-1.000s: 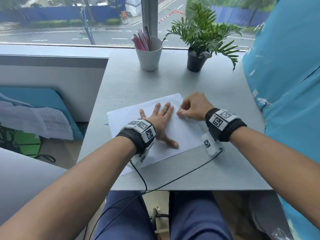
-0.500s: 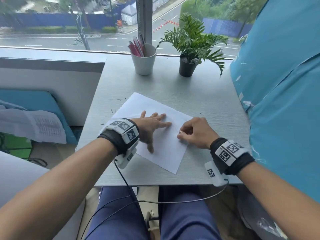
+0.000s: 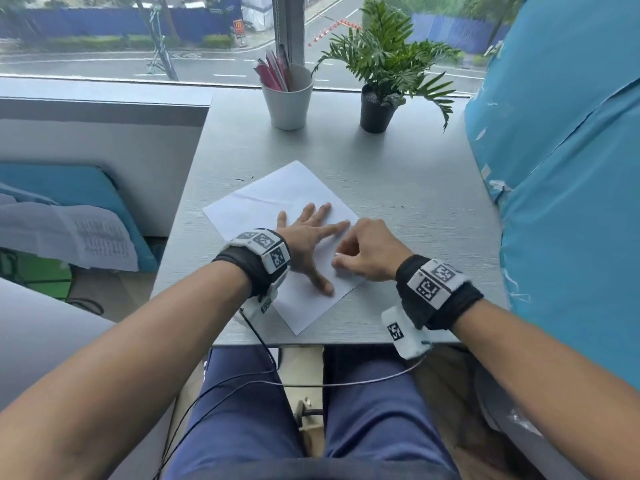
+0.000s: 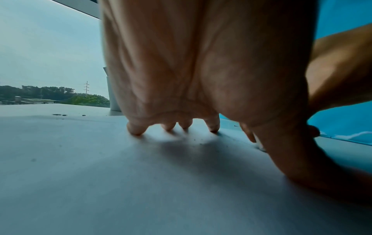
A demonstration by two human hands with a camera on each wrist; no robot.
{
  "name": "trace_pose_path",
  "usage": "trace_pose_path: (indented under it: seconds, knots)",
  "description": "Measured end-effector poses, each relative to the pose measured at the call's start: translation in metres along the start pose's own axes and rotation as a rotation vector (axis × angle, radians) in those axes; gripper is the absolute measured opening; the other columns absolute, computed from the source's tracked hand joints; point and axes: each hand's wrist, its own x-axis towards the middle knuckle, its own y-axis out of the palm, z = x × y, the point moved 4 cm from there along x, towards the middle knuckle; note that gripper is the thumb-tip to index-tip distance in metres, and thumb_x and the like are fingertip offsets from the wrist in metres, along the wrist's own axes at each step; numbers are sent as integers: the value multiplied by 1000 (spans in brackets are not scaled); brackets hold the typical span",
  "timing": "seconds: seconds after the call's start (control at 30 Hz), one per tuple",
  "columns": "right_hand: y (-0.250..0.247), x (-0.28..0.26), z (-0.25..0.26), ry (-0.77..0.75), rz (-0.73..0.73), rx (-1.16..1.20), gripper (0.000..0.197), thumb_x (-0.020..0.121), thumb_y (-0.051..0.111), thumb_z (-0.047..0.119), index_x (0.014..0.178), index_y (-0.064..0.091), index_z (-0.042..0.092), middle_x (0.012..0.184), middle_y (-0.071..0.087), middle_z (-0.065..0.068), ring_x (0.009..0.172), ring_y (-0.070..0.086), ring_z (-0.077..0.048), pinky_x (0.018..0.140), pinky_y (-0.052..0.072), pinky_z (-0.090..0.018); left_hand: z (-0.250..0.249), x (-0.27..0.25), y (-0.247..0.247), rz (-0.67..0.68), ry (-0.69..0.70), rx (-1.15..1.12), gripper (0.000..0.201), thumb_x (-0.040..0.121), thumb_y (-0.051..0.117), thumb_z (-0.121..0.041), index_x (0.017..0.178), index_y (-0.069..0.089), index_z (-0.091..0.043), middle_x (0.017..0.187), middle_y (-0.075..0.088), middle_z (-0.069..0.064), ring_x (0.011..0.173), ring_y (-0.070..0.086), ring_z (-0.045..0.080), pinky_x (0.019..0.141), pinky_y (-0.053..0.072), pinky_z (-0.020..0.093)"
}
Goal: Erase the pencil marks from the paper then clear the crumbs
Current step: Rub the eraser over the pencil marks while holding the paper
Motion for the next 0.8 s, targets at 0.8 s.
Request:
trace_pose_path:
  seconds: [0.8]
  knots:
    - [10,-9,5,14,68,-41,18,78,75,26,66,73,14,64,69,1,57,58,-10,56,45,-23,2,1,2,18,8,27,141,54,84,-71,154,-13,-48,161,-33,-4,147,-31,23,113,-10,70]
